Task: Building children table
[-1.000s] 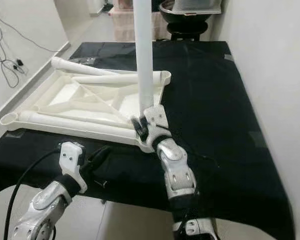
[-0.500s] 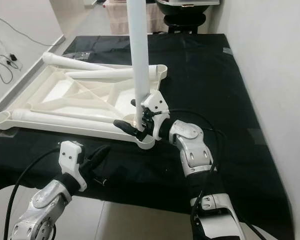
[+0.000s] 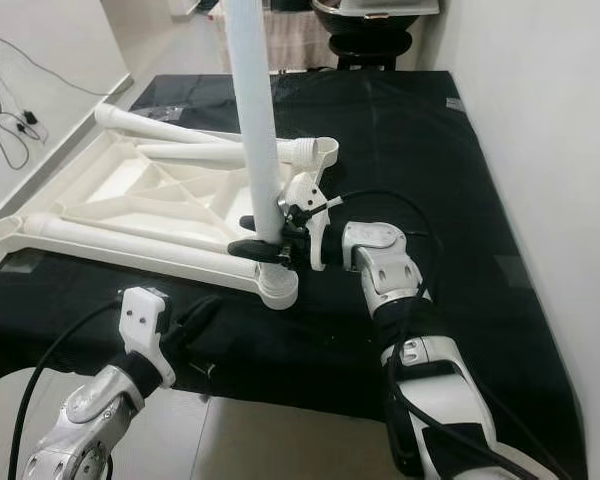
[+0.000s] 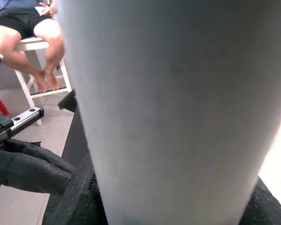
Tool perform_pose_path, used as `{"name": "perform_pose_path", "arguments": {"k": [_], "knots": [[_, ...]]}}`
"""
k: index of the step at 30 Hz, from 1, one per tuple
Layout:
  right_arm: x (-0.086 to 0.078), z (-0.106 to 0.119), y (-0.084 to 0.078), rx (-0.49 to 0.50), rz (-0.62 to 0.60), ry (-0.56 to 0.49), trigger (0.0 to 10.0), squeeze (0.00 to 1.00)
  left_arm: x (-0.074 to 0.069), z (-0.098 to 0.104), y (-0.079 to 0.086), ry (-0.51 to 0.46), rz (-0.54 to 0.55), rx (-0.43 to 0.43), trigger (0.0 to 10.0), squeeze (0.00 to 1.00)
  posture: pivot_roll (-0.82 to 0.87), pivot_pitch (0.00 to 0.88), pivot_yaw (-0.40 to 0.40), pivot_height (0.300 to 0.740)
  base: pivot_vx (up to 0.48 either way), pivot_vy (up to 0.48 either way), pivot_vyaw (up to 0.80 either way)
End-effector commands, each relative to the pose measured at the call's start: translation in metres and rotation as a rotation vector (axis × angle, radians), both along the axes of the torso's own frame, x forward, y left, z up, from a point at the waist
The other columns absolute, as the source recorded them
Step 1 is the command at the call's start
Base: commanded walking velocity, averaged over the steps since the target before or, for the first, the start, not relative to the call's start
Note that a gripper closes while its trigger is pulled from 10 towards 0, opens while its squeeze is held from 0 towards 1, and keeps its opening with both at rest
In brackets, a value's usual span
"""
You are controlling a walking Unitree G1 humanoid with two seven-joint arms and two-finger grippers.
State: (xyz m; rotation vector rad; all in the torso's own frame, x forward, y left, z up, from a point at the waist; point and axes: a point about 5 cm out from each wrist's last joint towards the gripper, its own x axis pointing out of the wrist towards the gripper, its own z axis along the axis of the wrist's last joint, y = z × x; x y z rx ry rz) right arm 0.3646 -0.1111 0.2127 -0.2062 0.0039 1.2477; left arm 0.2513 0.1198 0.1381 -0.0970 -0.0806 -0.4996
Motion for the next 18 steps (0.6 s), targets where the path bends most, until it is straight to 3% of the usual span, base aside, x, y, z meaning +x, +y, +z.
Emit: {"name": "perform_pose_path", "arguments": {"k": [1,3,5,7,8,10,11,12,13,14,18], "knots": [[-0.003,-0.013,0.003,-0.013,-0.002,0.029,0.0,0.00,-0.003,-0.004,0.000,0.019,0.004,0.012,10.0,0.00,0.02,0.166,0.063,0.740,0.000,0.000,0.00],[-0.003,-0.013,0.003,-0.013,-0.002,0.029,0.0,0.00,-0.003,-0.004,0.000,0.019,0.004,0.012,10.0,0.00,0.02,0.166,0.063,0.740,0.000,0.000,0.00],[-0.001,-0.019,-0.004,-0.027,-0.118,0.011,0.0,0.00,-0.003,-0.004,0.000,0.020,0.002,0.012,10.0,0.00,0.02,0.169,0.060,0.740,0.000,0.000,0.00],[-0.001,-0.019,-0.004,-0.027,-0.118,0.011,0.0,0.00,-0.003,-0.004,0.000,0.020,0.002,0.012,10.0,0.00,0.02,0.169,0.060,0.740,0.000,0.000,0.00],[-0.002,-0.027,-0.007,-0.027,-0.253,0.005,0.0,0.00,-0.003,-0.004,0.001,0.020,0.002,0.011,10.0,0.00,0.01,0.171,0.057,0.740,0.000,0.000,0.00],[-0.002,-0.027,-0.007,-0.027,-0.253,0.005,0.0,0.00,-0.003,-0.004,0.001,0.020,0.002,0.011,10.0,0.00,0.01,0.171,0.057,0.740,0.000,0.000,0.00],[-0.004,-0.040,-0.008,0.012,-0.520,0.005,0.0,0.00,-0.003,-0.004,0.001,0.019,0.003,0.012,10.0,0.00,0.01,0.171,0.052,0.740,0.000,0.000,0.00],[-0.024,-0.063,0.000,0.019,-0.735,0.034,0.0,0.00,-0.001,-0.003,0.003,0.018,0.003,0.015,10.0,0.00,0.01,0.179,0.060,0.740,0.000,0.000,0.00],[-0.024,-0.063,0.000,0.019,-0.735,0.034,0.0,0.00,-0.001,-0.003,0.003,0.018,0.003,0.015,10.0,0.00,0.01,0.179,0.060,0.740,0.000,0.000,0.00],[-0.040,-0.075,0.003,0.026,-0.880,0.056,0.0,0.00,0.000,-0.003,0.004,0.018,0.004,0.017,10.0,0.00,0.01,0.174,0.063,0.740,0.000,0.000,0.00],[-0.040,-0.075,0.004,0.022,-0.946,0.038,0.0,0.00,0.002,-0.004,0.005,0.020,0.005,0.021,10.0,0.00,0.00,0.157,0.072,0.740,0.000,0.000,0.00]]}}
